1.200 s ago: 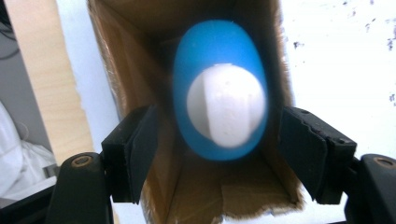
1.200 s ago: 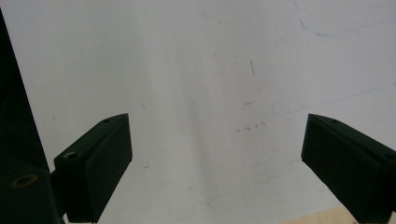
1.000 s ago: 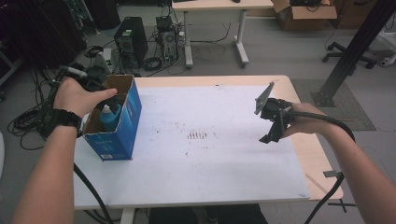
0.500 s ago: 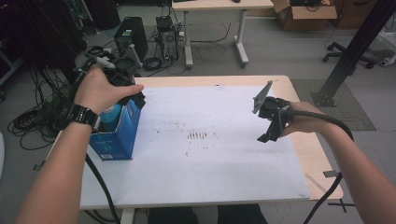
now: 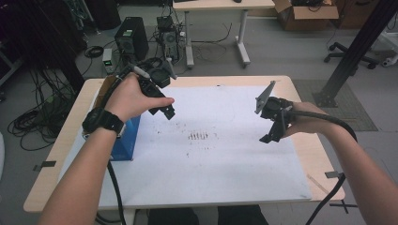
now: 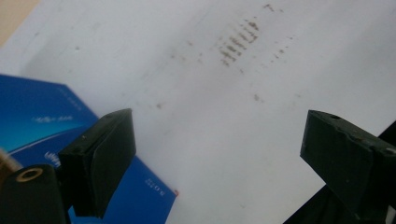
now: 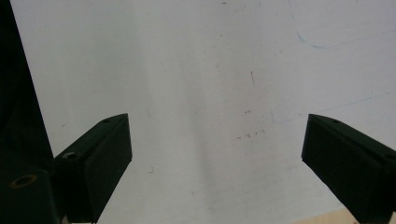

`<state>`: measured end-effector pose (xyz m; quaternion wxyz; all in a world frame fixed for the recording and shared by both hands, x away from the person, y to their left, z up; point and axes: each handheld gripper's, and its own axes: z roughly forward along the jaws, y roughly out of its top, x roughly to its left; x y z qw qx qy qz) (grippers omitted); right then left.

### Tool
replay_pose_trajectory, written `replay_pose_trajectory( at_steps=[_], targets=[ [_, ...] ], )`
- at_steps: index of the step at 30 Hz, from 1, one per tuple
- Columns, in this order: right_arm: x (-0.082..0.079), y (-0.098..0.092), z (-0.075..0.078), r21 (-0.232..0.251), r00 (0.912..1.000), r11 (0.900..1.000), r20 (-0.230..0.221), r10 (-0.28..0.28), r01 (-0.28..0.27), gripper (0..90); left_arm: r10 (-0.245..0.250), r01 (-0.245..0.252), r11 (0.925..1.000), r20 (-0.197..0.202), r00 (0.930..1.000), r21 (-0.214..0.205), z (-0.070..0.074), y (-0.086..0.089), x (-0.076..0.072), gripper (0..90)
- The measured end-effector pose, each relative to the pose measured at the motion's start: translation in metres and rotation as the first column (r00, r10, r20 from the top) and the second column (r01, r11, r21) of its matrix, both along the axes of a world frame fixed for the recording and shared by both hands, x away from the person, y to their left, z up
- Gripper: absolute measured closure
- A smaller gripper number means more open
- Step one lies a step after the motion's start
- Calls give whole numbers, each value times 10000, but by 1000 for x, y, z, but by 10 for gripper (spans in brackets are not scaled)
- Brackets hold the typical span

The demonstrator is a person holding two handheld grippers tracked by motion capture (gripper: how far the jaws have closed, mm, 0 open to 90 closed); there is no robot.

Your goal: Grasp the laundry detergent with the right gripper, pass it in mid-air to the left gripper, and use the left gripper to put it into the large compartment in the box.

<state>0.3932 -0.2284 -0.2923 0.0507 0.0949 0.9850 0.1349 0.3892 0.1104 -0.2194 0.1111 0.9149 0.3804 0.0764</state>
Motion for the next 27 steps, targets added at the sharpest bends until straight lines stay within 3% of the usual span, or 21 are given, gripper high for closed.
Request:
replay_pose_trajectory(
  at_steps=[6,14,22,27],
  targets=[
    [-1,-2,2,486,9997,9988,-221,63,-52,73,-576,576,9983,-89,9983,-86,-10,-14,-1,80],
    [1,-5,3,731,9988,9973,-492,-16,52,61,-1117,1104,9934,-434,9928,-318,-25,-21,1,55],
    [1,-7,1,795,9985,9967,-540,-91,134,57,-1507,1487,9880,-497,9873,-425,-27,-27,-1,50],
    [0,-7,2,788,9986,9969,-517,-51,91,58,-1485,1467,9885,-515,9876,-368,-26,-27,-2,49]
  ],
)
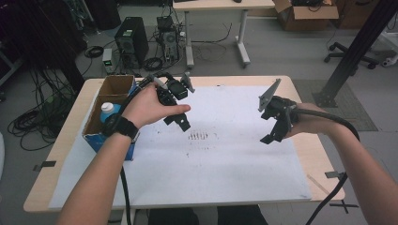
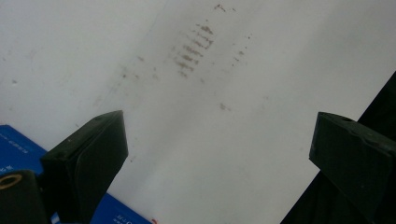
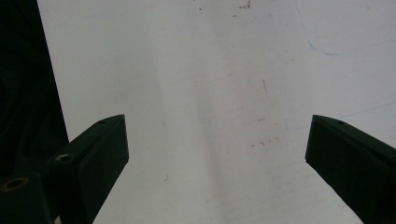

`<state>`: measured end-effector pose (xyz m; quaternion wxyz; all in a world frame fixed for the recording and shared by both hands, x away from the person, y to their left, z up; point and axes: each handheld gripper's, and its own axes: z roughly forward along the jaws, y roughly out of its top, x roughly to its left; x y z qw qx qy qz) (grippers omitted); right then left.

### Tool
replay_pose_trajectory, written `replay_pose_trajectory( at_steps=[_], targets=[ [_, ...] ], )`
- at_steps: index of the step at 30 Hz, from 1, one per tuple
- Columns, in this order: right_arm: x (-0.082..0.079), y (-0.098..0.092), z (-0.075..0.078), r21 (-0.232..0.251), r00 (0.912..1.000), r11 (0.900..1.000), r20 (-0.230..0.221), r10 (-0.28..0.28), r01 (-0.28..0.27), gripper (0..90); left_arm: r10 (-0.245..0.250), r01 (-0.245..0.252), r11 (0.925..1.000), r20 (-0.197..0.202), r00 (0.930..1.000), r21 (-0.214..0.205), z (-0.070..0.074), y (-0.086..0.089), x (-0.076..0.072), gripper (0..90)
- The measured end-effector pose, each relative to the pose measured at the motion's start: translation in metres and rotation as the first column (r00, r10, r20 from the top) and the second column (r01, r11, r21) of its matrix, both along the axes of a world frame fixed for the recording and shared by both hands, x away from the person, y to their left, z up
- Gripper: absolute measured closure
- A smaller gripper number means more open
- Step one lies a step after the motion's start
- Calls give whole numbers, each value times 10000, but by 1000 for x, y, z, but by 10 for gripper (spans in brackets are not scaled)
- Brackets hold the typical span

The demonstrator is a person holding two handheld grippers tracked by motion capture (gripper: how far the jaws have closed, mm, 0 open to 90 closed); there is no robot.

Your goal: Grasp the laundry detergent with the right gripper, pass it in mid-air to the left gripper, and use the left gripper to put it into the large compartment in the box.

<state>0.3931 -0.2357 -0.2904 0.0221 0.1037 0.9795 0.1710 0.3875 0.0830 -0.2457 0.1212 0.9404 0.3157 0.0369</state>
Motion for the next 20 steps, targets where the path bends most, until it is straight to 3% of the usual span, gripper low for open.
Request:
replay_pose_trajectory(
  at_steps=[20],
  targets=[
    [-6,-1,3,-18,10000,10000,65,4,-4,59,-135,135,9999,-38,9999,-4,4,-1,-4,49]
  ],
)
